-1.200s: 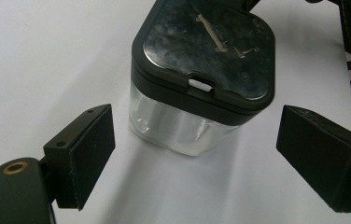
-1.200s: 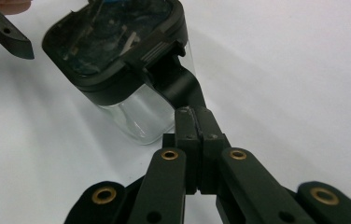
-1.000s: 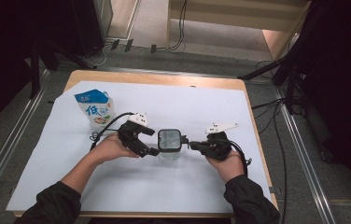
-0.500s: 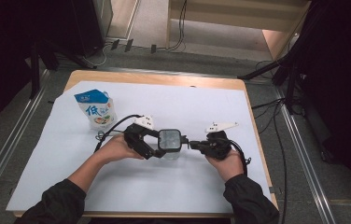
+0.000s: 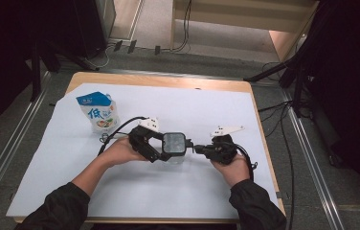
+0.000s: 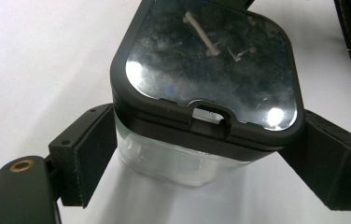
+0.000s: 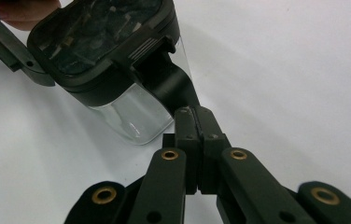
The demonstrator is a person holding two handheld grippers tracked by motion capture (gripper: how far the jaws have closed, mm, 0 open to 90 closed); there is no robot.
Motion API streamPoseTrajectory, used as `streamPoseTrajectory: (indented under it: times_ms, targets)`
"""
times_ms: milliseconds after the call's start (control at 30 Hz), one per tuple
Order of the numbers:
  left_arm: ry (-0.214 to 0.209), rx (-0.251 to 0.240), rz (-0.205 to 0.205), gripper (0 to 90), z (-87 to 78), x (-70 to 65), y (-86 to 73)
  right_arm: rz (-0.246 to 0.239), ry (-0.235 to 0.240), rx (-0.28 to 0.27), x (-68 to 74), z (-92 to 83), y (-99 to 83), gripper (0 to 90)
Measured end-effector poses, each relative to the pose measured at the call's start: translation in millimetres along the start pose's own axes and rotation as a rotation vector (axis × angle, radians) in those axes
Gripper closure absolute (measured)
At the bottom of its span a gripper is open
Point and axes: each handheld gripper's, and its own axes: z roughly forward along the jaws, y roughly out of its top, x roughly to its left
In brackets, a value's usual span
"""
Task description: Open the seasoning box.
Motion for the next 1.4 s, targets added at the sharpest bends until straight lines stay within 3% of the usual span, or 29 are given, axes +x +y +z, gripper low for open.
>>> streamPoseTrajectory:
  times_ms: [933, 1267, 1400]
  targets:
    - [0.014, 0.000, 0.002, 19.5, -24.6, -7.0, 9.9, -0.007, 0.006, 0.012, 1.9, 1.4, 0.8, 90.0]
    - [-0.034, -0.017, 0.034, 40.4, -37.3, -11.2, 13.2, -0.004, 0.016, 0.015, 2.7, 0.4, 0.6, 90.0]
    - [-0.054, -0.014, 0.023, 51.6, -40.4, -9.5, 14.1, -0.003, 0.016, 0.014, 3.4, 0.1, -0.1, 90.0]
